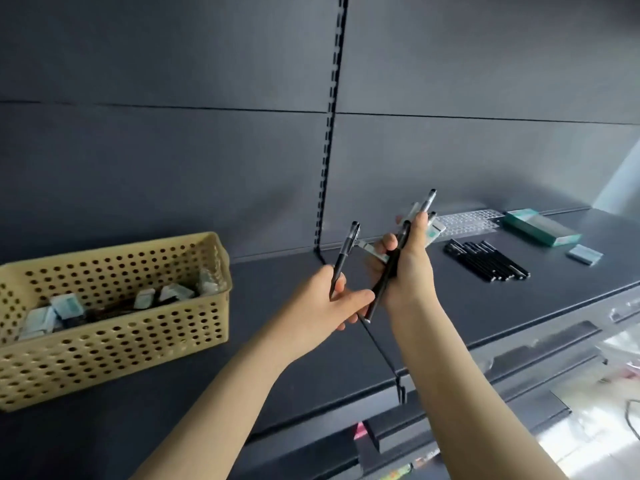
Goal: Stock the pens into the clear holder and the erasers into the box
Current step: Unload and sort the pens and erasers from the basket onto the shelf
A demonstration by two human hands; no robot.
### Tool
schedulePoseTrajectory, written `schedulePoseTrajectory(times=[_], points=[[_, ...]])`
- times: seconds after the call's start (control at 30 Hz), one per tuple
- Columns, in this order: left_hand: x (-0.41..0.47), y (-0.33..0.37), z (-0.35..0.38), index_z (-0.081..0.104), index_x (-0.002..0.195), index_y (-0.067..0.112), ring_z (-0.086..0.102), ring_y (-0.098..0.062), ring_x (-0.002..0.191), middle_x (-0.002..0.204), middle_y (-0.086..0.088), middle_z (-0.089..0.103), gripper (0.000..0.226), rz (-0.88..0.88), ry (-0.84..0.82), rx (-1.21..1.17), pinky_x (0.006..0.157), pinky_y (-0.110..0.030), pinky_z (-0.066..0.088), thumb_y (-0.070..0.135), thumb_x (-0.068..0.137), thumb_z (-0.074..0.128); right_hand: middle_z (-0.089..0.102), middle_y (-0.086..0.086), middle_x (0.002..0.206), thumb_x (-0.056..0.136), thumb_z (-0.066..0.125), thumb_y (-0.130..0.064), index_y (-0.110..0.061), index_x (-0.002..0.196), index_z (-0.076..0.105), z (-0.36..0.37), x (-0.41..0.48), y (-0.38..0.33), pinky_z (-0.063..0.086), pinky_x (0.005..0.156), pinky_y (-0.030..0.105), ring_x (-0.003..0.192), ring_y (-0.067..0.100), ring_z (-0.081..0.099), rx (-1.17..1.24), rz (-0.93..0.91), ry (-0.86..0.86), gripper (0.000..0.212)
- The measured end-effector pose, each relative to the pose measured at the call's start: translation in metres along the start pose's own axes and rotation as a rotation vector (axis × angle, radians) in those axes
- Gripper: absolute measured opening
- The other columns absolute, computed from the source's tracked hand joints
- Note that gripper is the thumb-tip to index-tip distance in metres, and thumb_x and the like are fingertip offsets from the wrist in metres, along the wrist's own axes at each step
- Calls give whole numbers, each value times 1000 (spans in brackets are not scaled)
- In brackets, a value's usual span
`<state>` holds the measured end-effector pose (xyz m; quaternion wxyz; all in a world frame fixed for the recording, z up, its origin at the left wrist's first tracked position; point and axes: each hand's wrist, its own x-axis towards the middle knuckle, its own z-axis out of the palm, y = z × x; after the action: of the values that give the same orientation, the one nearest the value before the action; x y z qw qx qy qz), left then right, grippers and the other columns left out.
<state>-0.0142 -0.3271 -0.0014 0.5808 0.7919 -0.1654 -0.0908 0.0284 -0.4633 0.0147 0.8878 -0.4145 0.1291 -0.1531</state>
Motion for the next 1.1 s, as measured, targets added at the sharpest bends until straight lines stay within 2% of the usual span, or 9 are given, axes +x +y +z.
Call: schedulePoseTrajectory(times=[0.07,0.27,0.37,0.47,0.53,0.7,0.8,0.97,1.1], points=[[11,7,42,35,80,17,65,-9,73,85,-11,71,35,-10,-67,-47,70,-30,54,30,89,67,44,-10,53,92,49,-63,-26,90,53,-40,10,-19,30,46,21,47,7,40,-40,13,54,37],[40,20,147,40,85,23,59,0,63,74,8,59,29,-62,-158,83,68,-23,46,34,88,66,45,-3,62,91,59,-55,-21,85,50,-138,39,-64,36,46,22,50,10,45,-99,4,170,36],[55,15,172,39,84,17,64,-10,76,84,-3,69,24,-69,-217,-60,84,-36,55,23,94,60,52,-3,63,89,61,-56,-21,92,57,-172,55,-81,48,57,27,49,9,51,-74,50,216,36],[78,9,191,37,85,13,58,-12,75,82,3,69,21,-98,-244,-192,79,-28,52,8,99,51,56,-4,57,91,57,-58,-24,93,58,-214,83,-104,40,51,25,47,10,48,-109,63,271,34],[95,3,200,38,88,13,56,-12,74,82,2,67,17,-132,-209,-243,77,-26,50,6,100,47,56,-5,58,93,53,-57,-24,93,55,-238,103,-117,30,42,19,44,9,44,-111,56,295,33],[158,-14,234,48,109,14,53,-12,70,82,-3,63,17,-243,-57,-338,69,-26,47,2,103,38,55,-5,57,90,56,-59,-25,88,55,-265,158,-137,31,36,17,42,6,48,-152,105,259,34],[201,-23,258,51,115,21,53,-10,74,84,1,63,24,-288,-13,-258,70,-23,47,5,103,37,55,-5,57,90,56,-60,-26,89,56,-268,189,-141,31,39,17,40,6,45,-245,156,215,34],[254,-30,281,56,98,19,52,-9,74,90,3,65,22,-323,98,-80,64,-22,41,11,103,37,54,-3,54,95,52,-53,-24,85,52,-277,228,-144,31,41,19,43,9,42,-394,188,132,30],[273,-26,293,54,115,14,53,-12,81,105,0,66,22,-350,208,115,63,-19,37,19,105,36,53,-5,53,95,52,-53,-23,90,57,-282,254,-152,34,47,20,44,9,43,-448,215,50,31]])
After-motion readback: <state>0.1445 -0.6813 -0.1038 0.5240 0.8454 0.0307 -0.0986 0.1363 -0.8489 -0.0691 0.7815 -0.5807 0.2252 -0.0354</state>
